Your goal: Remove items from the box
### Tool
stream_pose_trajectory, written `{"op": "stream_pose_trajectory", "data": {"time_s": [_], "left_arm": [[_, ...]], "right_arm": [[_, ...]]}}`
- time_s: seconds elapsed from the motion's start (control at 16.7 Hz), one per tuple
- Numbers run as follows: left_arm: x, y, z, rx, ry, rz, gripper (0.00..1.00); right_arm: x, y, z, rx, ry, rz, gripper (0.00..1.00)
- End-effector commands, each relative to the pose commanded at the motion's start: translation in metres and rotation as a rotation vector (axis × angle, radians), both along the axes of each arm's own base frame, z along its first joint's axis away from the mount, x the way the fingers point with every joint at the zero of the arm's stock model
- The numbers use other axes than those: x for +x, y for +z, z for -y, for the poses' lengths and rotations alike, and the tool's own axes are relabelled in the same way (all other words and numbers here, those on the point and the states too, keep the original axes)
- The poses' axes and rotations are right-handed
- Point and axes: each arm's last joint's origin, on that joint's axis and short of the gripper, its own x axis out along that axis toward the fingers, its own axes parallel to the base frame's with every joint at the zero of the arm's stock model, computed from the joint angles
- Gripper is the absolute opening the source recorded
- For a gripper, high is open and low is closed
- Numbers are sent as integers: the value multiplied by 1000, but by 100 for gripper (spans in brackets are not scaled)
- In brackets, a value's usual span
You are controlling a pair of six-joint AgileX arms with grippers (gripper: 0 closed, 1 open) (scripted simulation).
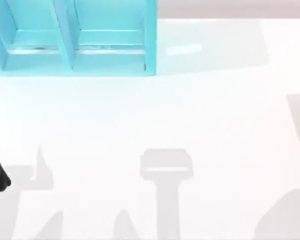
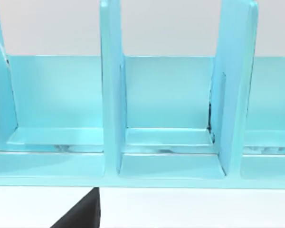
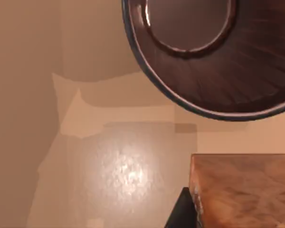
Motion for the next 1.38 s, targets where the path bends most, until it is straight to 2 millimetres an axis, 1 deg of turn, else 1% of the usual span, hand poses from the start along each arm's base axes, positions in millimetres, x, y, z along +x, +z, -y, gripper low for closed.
{"op": "stream_pose_trajectory", "data": {"time_s": [0.18,0.3,0.42,0.6,0.78,0.9,1.26,1.38], "left_arm": [[0,0,0,0,0,0,100],[0,0,0,0,0,0,100],[0,0,0,0,0,0,100],[0,0,0,0,0,0,100],[0,0,0,0,0,0,100],[0,0,0,0,0,0,100],[0,0,0,0,0,0,100],[0,0,0,0,0,0,100]], "right_arm": [[14,33,11,-31,22,112,0],[14,53,15,-44,19,142,0],[8,69,14,-45,4,120,0],[-9,83,3,-19,-19,7,0],[-21,91,-10,15,-25,-91,0],[-24,92,-13,31,-27,-124,0],[-24,90,-12,36,-31,-129,0],[-17,88,-19,32,-30,-131,0]]}}
